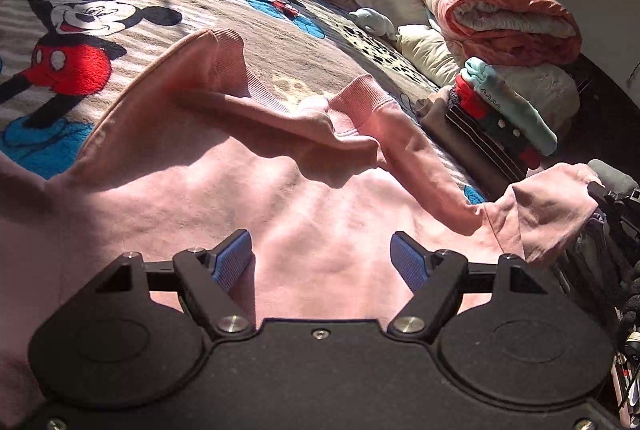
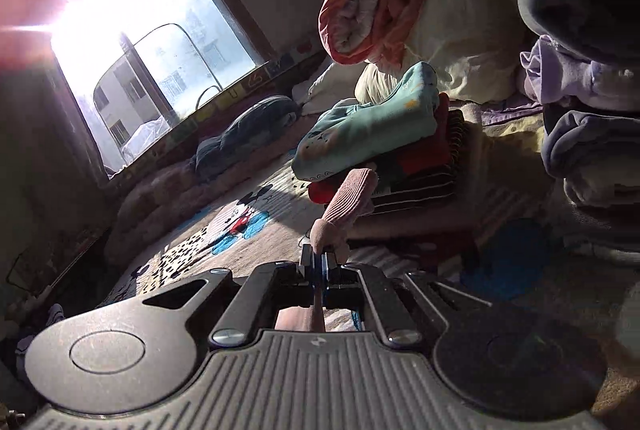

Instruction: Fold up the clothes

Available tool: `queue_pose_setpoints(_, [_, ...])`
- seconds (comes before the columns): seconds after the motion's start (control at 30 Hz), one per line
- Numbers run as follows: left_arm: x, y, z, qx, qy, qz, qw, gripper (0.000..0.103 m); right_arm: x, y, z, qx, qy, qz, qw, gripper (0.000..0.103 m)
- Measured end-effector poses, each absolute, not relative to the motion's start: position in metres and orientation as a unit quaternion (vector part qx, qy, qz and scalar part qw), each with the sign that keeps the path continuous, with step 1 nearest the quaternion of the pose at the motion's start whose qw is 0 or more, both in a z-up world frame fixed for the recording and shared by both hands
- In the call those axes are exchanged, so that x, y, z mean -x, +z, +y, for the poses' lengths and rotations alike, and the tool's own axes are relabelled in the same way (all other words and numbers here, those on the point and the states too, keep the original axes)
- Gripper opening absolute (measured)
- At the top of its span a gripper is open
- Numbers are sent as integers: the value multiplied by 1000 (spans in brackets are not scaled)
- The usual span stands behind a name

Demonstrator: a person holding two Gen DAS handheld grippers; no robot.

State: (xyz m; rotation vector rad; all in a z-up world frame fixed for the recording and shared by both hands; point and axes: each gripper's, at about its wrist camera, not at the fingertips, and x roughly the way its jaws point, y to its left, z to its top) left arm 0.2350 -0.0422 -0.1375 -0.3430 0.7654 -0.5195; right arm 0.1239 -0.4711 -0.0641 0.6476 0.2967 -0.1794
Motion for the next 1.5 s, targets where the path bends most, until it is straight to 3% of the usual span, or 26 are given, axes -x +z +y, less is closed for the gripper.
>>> queue_pose_setpoints(0.33, [-225, -139, -63, 68, -245, 350, 902, 76, -104, -113, -514, -400, -128, 154, 894, 5])
queue_pose_setpoints(0.47, [-223, -141, -67, 48, -246, 347, 904, 76, -120, -132, -527, -383, -150, 221, 884, 6])
queue_pose_setpoints(0.57, [-223, -141, -70, 37, -245, 346, 905, 77, -129, -142, -531, -360, -171, 262, 879, 21])
queue_pose_setpoints(0.67, [-222, -140, -70, 34, -242, 345, 906, 77, -122, -138, -527, -344, -185, 255, 885, 37])
queue_pose_setpoints(0.77, [-219, -135, -69, 39, -243, 342, 907, 77, -112, -128, -511, -321, -184, 247, 896, 45])
queue_pose_setpoints(0.93, [-195, -112, -77, 30, -276, 283, 918, 76, -108, -138, -479, -382, -152, 267, 872, 56])
queue_pose_setpoints(1.13, [-137, -103, -132, -69, -409, 212, 885, 76, -112, -160, -449, -471, -110, 280, 829, 59])
queue_pose_setpoints(1.2, [-115, -112, -156, -145, -429, 188, 871, 70, -112, -161, -450, -477, -109, 274, 828, 51])
queue_pose_setpoints(1.23, [-105, -120, -170, -190, -433, 177, 863, 65, -111, -161, -452, -479, -108, 270, 828, 35])
queue_pose_setpoints(1.27, [-99, -127, -178, -222, -433, 169, 857, 60, -110, -160, -454, -482, -107, 266, 828, 27])
queue_pose_setpoints(1.33, [-90, -143, -193, -284, -429, 155, 844, 54, -108, -160, -457, -486, -105, 258, 828, 22])
queue_pose_setpoints(1.47, [-82, -165, -205, -364, -416, 146, 821, 18, -105, -158, -465, -495, -101, 241, 829, 8])
queue_pose_setpoints(1.5, [-82, -168, -205, -372, -417, 146, 817, 16, -104, -158, -466, -497, -100, 237, 829, 6])
